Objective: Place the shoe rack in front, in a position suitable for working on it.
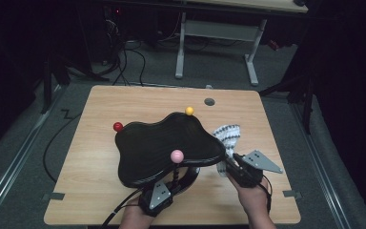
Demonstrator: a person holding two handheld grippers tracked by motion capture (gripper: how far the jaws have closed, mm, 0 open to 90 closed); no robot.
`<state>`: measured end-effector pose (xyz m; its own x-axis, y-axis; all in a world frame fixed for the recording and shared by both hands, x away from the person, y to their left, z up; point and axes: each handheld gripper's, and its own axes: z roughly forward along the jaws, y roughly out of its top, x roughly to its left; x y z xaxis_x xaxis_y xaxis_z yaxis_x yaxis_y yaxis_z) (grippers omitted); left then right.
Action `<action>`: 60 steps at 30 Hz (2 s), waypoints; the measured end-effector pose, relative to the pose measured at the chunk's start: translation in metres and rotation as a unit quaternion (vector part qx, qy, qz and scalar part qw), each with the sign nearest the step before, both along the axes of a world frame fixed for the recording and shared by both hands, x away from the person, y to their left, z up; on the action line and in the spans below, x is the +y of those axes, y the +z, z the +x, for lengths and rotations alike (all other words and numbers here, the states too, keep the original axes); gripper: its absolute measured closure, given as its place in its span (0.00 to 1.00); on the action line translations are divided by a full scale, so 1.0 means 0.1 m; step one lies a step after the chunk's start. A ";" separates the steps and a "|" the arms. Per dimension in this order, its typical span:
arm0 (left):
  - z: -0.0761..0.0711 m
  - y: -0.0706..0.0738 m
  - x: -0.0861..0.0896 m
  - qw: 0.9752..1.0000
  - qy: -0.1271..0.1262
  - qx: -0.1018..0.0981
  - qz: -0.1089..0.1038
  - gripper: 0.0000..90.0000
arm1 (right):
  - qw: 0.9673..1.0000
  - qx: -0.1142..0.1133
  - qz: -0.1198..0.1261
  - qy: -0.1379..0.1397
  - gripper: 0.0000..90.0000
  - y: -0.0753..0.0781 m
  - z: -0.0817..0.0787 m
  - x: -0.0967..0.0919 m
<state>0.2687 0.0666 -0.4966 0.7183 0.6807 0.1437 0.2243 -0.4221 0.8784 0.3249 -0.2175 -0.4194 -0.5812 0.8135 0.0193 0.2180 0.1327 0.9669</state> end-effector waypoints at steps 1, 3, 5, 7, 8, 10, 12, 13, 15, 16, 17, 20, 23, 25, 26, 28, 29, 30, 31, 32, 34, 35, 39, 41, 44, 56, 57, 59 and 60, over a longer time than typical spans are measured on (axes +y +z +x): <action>0.04 0.00 -0.07 1.000 -0.002 0.001 -0.003 0.83 | 1.000 -0.003 0.002 -0.003 0.87 0.02 -0.05 -0.03; 0.07 0.00 -0.11 1.000 -0.003 0.000 -0.004 0.83 | 1.000 -0.010 0.005 -0.007 0.87 0.05 -0.13 -0.08; 0.15 -0.01 -0.25 1.000 -0.008 -0.002 -0.003 0.83 | 1.000 -0.021 0.008 -0.012 0.87 0.11 -0.27 -0.15; 0.22 -0.01 -0.40 1.000 -0.008 -0.010 0.002 0.81 | 0.999 -0.036 0.009 -0.014 0.87 0.18 -0.47 -0.21; 0.22 -0.01 -0.40 1.000 -0.008 -0.010 0.002 0.80 | 0.999 -0.036 0.009 -0.014 0.87 0.18 -0.47 -0.21; 0.22 -0.01 -0.51 1.000 -0.003 -0.020 0.004 0.76 | 0.999 -0.048 0.011 -0.019 0.87 0.24 -0.64 -0.26; 0.20 -0.01 -0.53 1.000 -0.005 -0.024 0.003 0.66 | 0.998 -0.062 0.014 -0.019 0.87 0.30 -0.75 -0.27; 0.19 0.00 -0.53 0.999 -0.012 -0.029 0.007 0.63 | 0.998 -0.066 0.015 -0.017 0.87 0.32 -0.78 -0.27; 0.17 0.00 -0.53 0.999 -0.014 -0.033 0.011 0.56 | 0.997 -0.081 0.014 -0.011 0.87 0.38 -0.85 -0.23; 0.15 0.00 -0.53 0.999 -0.016 -0.036 0.014 0.54 | 0.996 -0.086 0.014 -0.006 0.87 0.40 -0.87 -0.20; 0.12 -0.01 -0.51 0.999 -0.016 -0.039 0.014 0.54 | 0.996 -0.086 0.014 -0.006 0.87 0.40 -0.87 -0.20; 0.05 -0.02 -0.45 0.999 -0.016 -0.039 0.010 0.52 | 0.995 -0.094 0.010 0.010 0.87 0.43 -0.87 -0.08; -0.07 -0.02 -0.34 0.999 -0.023 -0.047 0.006 0.52 | 0.996 -0.090 0.007 0.028 0.87 0.41 -0.76 0.06; -0.12 -0.03 -0.28 0.999 -0.017 -0.048 0.008 0.52 | 0.996 -0.087 0.002 0.034 0.87 0.38 -0.67 0.13; -0.12 -0.03 -0.28 0.999 -0.017 -0.048 0.008 0.52 | 0.996 -0.087 0.002 0.034 0.87 0.38 -0.67 0.13; -0.15 -0.03 -0.21 0.999 -0.012 -0.047 0.006 0.52 | 0.996 -0.089 -0.001 0.030 0.87 0.36 -0.55 0.16; -0.17 -0.01 -0.12 0.999 -0.001 -0.048 0.001 0.52 | 0.996 -0.087 0.000 0.023 0.87 0.36 -0.50 0.14; -0.18 -0.01 -0.07 0.999 0.006 -0.044 -0.005 0.52 | 0.996 -0.085 0.001 0.019 0.87 0.36 -0.45 0.12; -0.18 0.00 -0.02 0.999 0.013 -0.044 -0.008 0.52 | 0.996 -0.083 0.003 0.014 0.87 0.35 -0.40 0.09; -0.18 0.00 -0.02 0.999 0.013 -0.044 -0.008 0.52 | 0.997 -0.081 0.004 0.008 0.87 0.35 -0.35 0.07; -0.17 0.01 0.06 0.999 0.024 -0.043 -0.011 0.52 | 0.997 -0.079 0.004 0.003 0.87 0.34 -0.31 0.05; -0.16 0.01 0.12 0.998 0.035 -0.043 -0.009 0.52 | 0.997 -0.070 0.008 -0.010 0.87 0.31 -0.17 -0.02; -0.11 0.03 0.38 0.997 0.066 -0.026 -0.019 0.52 | 0.998 -0.059 0.015 -0.024 0.87 0.29 -0.02 -0.09; -0.09 0.04 0.54 0.996 0.085 -0.012 -0.030 0.52 | 0.998 -0.054 0.022 -0.031 0.87 0.27 0.05 -0.13; 0.00 0.08 0.80 0.991 0.118 -0.004 -0.056 0.52 | 0.998 -0.052 0.024 -0.032 0.87 0.27 0.04 -0.14; 0.39 0.13 1.34 0.976 0.205 0.015 -0.068 0.47 | 0.998 -0.062 0.019 -0.025 0.87 0.32 -0.21 -0.17; 0.42 0.13 1.33 0.976 0.206 0.014 -0.063 0.46 | 0.997 -0.065 0.017 -0.024 0.87 0.32 -0.24 -0.17; 0.53 0.11 1.30 0.977 0.205 0.017 -0.049 0.46 | 0.997 -0.069 0.015 -0.017 0.87 0.34 -0.32 -0.18; 0.53 0.11 1.30 0.977 0.205 0.017 -0.049 0.46 | 0.997 -0.069 0.015 -0.017 0.87 0.34 -0.32 -0.18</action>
